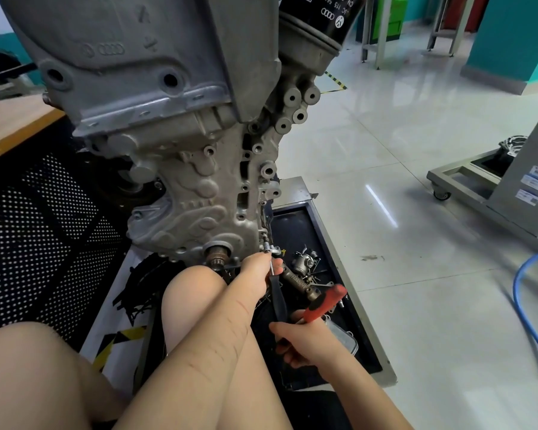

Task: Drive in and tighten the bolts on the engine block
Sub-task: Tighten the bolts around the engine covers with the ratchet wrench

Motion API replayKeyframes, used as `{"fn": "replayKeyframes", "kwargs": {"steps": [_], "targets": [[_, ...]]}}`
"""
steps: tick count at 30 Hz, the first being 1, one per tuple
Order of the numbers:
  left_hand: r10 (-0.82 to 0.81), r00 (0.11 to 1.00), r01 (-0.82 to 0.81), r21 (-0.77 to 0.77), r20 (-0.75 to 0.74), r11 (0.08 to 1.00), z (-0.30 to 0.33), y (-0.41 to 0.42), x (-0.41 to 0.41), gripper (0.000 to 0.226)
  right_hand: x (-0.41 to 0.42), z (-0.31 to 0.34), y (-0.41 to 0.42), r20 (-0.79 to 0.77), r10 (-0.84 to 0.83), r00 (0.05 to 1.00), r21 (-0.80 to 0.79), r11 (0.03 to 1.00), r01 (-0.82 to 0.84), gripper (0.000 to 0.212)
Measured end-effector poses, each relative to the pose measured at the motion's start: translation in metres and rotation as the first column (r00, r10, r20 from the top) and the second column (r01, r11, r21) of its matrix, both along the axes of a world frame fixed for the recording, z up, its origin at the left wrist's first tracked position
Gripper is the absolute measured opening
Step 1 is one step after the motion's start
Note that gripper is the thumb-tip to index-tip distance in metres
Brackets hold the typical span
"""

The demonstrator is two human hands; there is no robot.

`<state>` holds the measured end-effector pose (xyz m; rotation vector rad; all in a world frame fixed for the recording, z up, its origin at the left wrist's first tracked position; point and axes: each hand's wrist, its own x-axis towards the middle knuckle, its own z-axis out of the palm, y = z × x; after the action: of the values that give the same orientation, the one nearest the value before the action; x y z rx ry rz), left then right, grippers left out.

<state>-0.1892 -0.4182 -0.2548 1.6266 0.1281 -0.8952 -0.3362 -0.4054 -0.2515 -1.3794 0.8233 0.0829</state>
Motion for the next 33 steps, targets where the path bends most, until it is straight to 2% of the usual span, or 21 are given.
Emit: {"fn": "replayKeyframes", "kwargs": {"steps": [1, 4, 10, 14, 18, 22, 25, 27, 30, 33], "targets": [[-0.001, 1.0, 0.001, -0.008, -0.014, 1.0, 0.001, 0.001, 0.0, 0.017, 0.0, 0.001, 0.0, 0.014, -0.019, 1.0, 0.031, 0.999, 0.018, 0.02], [-0.019, 0.998, 0.018, -0.021, -0.061, 1.0, 0.002, 0.008, -0.005, 0.026, -0.001, 0.005, 0.001, 0.041, -0.1, 0.994, 0.148, 0.985, 0.092, 0.026], [0.008, 0.982, -0.034, -0.139, -0.186, 0.99, -0.002, 0.028, -0.039, 0.032, -0.006, 0.011, 0.004, 0.058, -0.29, 0.955, 0.369, 0.895, 0.249, 0.023], [-0.071, 0.964, 0.027, -0.171, -0.255, 0.985, -0.003, 0.041, -0.053, 0.041, -0.009, 0.015, 0.006, 0.07, -0.353, 0.933, 0.382, 0.874, 0.302, 0.019], [-0.146, 0.969, 0.111, -0.18, -0.198, 0.977, -0.003, 0.049, -0.051, 0.032, -0.011, 0.017, 0.004, 0.086, -0.391, 0.916, 0.404, 0.854, 0.326, 0.019], [-0.141, 0.977, 0.115, -0.164, -0.159, 0.98, 0.001, 0.051, -0.05, 0.026, -0.01, 0.018, 0.005, 0.084, -0.39, 0.917, 0.407, 0.853, 0.326, 0.022], [-0.138, 0.98, 0.115, -0.155, -0.144, 0.981, 0.005, 0.051, -0.051, 0.024, -0.009, 0.018, 0.004, 0.091, -0.367, 0.926, 0.318, 0.892, 0.322, 0.026], [-0.136, 0.982, 0.117, -0.141, -0.13, 0.983, 0.005, 0.05, -0.052, 0.023, -0.009, 0.018, 0.003, 0.113, -0.334, 0.936, 0.19, 0.932, 0.309, 0.025], [-0.099, 0.99, 0.088, -0.108, -0.1, 0.99, 0.007, 0.049, -0.056, 0.022, -0.01, 0.014, 0.005, 0.143, -0.233, 0.962, -0.157, 0.954, 0.254, 0.013], [-0.052, 0.998, 0.051, -0.039, -0.024, 0.998, 0.005, 0.048, -0.058, 0.019, -0.01, 0.005, 0.008, 0.094, -0.086, 0.992, -0.473, 0.873, 0.121, 0.02]]}}
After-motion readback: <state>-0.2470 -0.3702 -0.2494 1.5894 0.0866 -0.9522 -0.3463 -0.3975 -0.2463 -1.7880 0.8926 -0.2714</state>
